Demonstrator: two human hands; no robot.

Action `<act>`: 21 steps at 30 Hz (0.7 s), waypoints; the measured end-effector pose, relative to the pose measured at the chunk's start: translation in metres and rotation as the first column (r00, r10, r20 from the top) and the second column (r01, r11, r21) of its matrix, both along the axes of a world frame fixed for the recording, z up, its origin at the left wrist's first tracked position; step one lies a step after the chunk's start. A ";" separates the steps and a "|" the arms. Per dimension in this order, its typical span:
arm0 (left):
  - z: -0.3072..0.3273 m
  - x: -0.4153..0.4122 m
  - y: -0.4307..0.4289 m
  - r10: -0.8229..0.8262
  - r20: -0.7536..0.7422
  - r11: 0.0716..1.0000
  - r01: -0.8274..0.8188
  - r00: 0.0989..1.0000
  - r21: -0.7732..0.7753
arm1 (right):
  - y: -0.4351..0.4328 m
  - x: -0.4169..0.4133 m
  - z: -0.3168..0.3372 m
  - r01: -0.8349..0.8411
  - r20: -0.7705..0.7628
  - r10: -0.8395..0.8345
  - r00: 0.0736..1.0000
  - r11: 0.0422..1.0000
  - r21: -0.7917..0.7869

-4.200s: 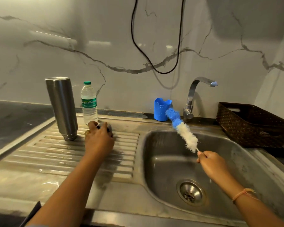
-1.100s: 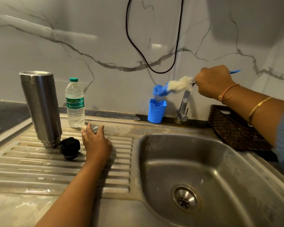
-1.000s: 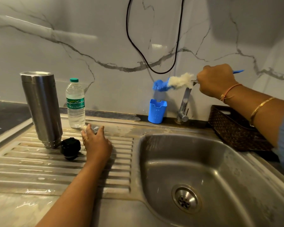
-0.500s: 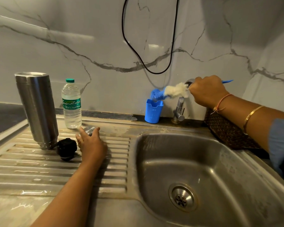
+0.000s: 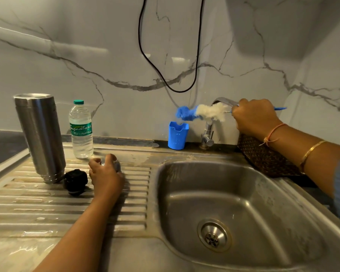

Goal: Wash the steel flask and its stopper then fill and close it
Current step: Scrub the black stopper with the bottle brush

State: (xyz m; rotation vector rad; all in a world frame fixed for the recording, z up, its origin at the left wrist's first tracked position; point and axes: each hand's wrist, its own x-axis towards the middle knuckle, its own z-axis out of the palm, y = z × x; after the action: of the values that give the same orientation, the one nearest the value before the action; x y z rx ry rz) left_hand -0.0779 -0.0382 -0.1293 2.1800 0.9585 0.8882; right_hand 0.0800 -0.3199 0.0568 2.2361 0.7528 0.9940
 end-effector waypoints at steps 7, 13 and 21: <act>0.007 0.005 -0.015 -0.079 0.425 0.874 0.267 0.902 -0.405 | -0.035 -0.040 -0.030 -0.058 -0.190 0.106 0.976 0.969 0.242; 0.010 0.015 -0.024 0.099 0.710 0.361 0.640 0.697 -0.679 | -0.057 -0.065 -0.094 -0.221 -0.125 0.285 0.950 0.902 0.372; 0.018 0.023 -0.062 0.184 0.703 0.194 0.676 0.687 -0.711 | -0.062 -0.075 -0.122 -0.354 -0.113 0.407 0.906 0.878 0.323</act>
State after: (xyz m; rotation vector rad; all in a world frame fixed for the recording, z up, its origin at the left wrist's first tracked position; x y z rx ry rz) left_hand -0.0547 -0.1000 -0.1110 0.6852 0.4156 0.5119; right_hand 0.0048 -0.3821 -0.0654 2.5156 1.2363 1.1634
